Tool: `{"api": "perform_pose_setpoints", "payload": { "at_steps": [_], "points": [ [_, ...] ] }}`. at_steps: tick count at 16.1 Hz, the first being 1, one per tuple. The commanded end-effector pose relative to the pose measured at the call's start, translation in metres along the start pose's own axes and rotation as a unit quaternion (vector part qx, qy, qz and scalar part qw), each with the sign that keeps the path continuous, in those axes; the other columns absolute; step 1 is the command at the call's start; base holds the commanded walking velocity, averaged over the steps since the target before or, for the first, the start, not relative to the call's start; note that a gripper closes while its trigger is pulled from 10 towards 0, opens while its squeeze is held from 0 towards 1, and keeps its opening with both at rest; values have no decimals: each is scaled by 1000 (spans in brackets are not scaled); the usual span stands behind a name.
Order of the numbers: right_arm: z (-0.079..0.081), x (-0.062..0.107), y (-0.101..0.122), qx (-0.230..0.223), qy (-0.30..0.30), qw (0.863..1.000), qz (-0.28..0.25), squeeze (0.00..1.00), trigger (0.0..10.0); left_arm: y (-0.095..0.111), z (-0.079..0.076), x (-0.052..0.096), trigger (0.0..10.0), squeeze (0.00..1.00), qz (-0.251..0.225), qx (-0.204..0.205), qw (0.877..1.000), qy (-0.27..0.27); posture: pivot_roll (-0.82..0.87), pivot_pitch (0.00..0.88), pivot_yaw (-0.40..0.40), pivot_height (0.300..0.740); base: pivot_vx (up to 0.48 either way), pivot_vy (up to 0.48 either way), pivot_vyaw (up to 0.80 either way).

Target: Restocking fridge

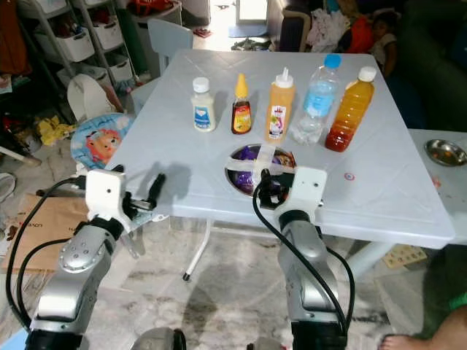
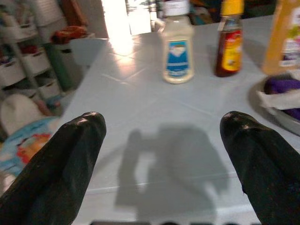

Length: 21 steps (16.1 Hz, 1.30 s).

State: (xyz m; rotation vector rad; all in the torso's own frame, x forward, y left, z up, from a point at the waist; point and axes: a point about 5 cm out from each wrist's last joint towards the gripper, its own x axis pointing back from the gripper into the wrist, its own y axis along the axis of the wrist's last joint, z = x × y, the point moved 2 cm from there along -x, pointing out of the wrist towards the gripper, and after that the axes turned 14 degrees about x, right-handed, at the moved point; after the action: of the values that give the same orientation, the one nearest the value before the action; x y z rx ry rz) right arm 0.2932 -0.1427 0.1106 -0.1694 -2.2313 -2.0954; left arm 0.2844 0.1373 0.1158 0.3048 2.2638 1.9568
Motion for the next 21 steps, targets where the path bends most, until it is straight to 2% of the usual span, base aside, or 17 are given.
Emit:
{"api": "perform_pose_setpoints", "payload": {
  "at_steps": [1,3,7,9,13,17,21],
  "points": [
    [-6,5,3,-7,-2,1000,-5,0,10000,0,-3,2,10000,0,0,-5,1000,-15,-15,0,37,740,0,0,0],
    [-8,6,0,-13,-7,1000,1,0,10000,-1,-4,1,10000,0,1,-2,1000,-16,-18,0,38,740,0,0,-600],
    [2,3,2,-19,9,1000,1,0,10000,1,-9,-2,10000,0,-2,1,1000,-27,-14,0,39,740,0,0,-600],
    [15,-4,1,-64,25,997,22,0,10000,3,-6,-1,10000,0,-3,-10,999,-30,-6,0,37,740,0,0,0],
    [29,-13,0,-101,44,993,39,0,10000,4,-8,-1,10000,0,-4,-17,999,-37,-1,0,37,740,0,0,0],
    [36,-12,-7,-128,47,989,63,0,10000,4,-9,0,10000,0,-2,-23,999,-45,4,0,40,740,0,0,0],
    [39,-17,-15,-189,46,976,97,0,10000,4,-11,-1,10000,0,2,-27,998,-51,6,0,46,740,0,0,0]
  ]
}}
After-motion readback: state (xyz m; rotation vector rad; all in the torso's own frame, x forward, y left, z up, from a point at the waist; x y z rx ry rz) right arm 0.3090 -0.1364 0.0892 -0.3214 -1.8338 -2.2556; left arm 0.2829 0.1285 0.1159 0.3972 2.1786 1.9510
